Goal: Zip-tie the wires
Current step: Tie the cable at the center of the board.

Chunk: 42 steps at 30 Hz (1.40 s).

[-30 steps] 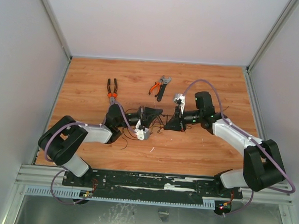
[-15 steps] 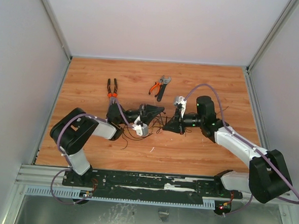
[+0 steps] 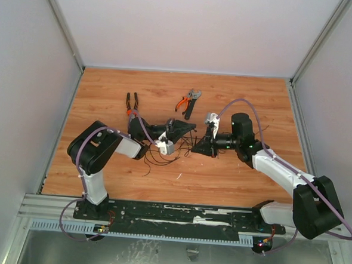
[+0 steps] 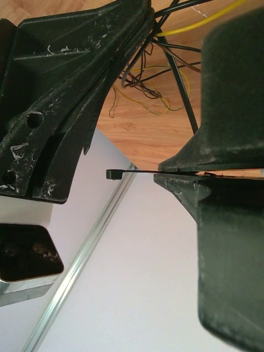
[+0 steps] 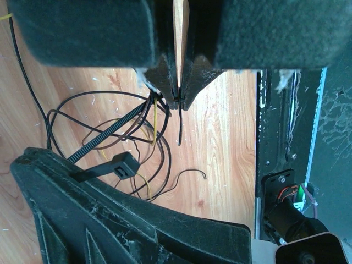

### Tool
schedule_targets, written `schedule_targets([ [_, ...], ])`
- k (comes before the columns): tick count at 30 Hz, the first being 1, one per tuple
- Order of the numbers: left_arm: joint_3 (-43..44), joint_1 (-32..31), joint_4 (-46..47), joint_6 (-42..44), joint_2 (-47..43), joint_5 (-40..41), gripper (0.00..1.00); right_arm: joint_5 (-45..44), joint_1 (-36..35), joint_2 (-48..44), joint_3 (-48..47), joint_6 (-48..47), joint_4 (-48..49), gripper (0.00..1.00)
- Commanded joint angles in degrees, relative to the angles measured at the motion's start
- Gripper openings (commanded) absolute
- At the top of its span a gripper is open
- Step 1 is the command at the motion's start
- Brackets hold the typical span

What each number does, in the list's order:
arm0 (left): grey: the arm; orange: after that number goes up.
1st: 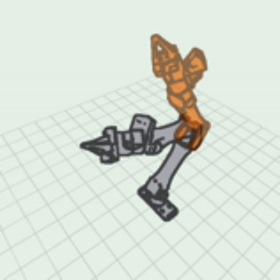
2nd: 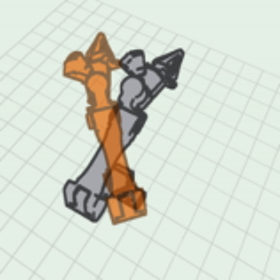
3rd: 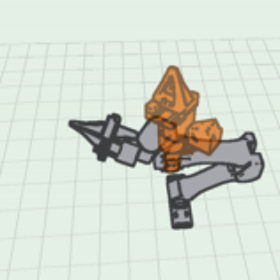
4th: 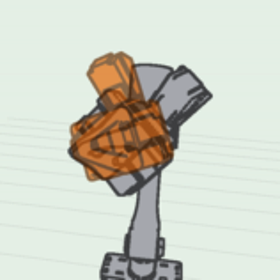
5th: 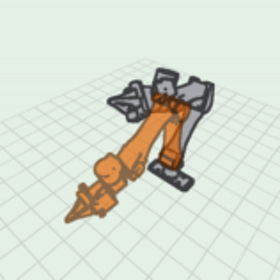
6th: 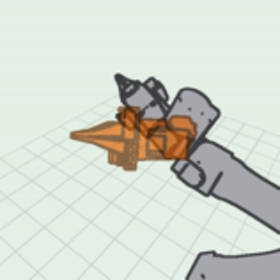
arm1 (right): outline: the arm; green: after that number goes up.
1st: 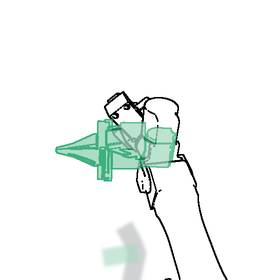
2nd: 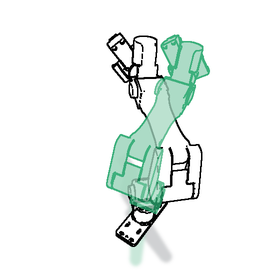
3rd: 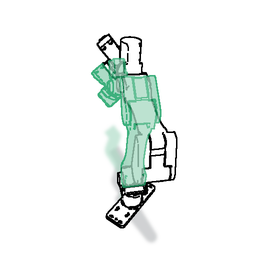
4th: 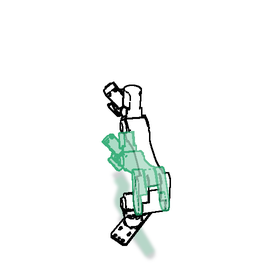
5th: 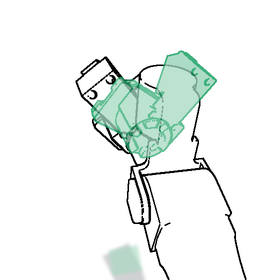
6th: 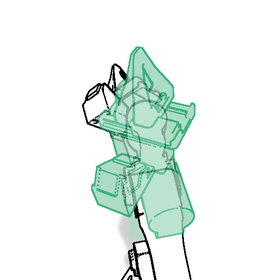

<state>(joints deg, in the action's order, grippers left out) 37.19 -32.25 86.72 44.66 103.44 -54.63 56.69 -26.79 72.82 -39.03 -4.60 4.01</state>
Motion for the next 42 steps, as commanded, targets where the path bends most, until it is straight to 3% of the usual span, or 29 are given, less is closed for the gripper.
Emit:
schedule_targets([
  [1,2.5,1.0,8.2,-0.5,1.5,-1.6,0.00,0.4,-1.0,0.7,-0.9,-0.9,-2.0,0.00],
  [42,3.1,1.5,12.0,-1.9,1.5,-4.1,0.00,6.8,2.7,4.1,-2.3,-2.1,-0.8,0.00],
])
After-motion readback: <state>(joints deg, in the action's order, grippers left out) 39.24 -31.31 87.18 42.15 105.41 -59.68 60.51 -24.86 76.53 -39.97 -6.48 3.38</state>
